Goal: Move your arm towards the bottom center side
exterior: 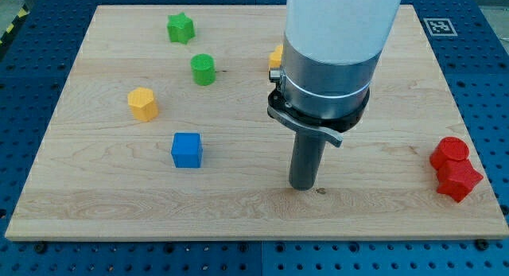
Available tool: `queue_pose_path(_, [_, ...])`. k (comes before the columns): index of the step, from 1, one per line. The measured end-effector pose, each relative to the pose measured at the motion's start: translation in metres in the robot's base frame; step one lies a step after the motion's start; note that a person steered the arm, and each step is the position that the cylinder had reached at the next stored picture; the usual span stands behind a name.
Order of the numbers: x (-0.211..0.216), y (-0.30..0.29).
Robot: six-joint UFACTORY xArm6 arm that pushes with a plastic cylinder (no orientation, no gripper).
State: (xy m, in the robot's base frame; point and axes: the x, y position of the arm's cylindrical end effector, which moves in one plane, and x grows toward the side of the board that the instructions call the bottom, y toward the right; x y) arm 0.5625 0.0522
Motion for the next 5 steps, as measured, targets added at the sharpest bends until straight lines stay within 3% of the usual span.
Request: queue_pose_path(5, [0.056,-0.030])
